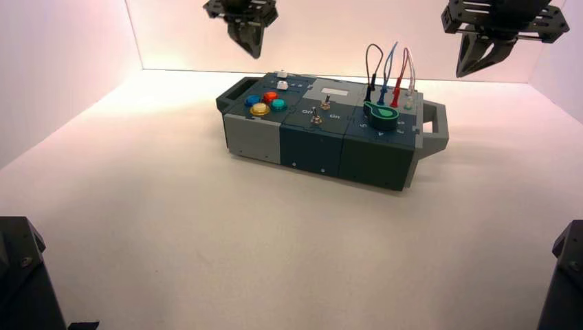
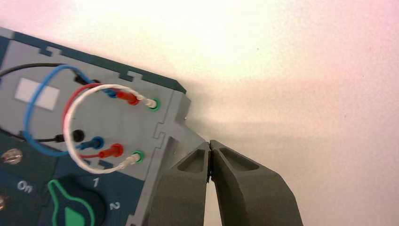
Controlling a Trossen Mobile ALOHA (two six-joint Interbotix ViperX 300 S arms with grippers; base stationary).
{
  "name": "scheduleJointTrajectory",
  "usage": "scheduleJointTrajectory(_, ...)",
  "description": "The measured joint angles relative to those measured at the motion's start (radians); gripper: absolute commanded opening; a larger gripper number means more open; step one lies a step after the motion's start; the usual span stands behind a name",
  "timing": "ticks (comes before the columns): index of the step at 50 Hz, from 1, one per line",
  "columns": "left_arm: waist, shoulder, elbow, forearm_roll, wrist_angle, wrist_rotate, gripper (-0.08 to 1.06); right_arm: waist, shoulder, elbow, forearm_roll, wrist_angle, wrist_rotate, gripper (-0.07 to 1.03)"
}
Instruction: Move the box closer.
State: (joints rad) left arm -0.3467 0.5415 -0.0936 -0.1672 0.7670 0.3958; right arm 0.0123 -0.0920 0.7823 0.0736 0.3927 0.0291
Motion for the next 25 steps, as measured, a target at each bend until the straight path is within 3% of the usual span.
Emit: scheduleJointTrajectory(25, 0.006, 0.091, -0.071, 0.000, -0.015, 0.000, -0.03, 0.002, 0.132, -0.009, -0.020, -0.103, -0.012, -0.02)
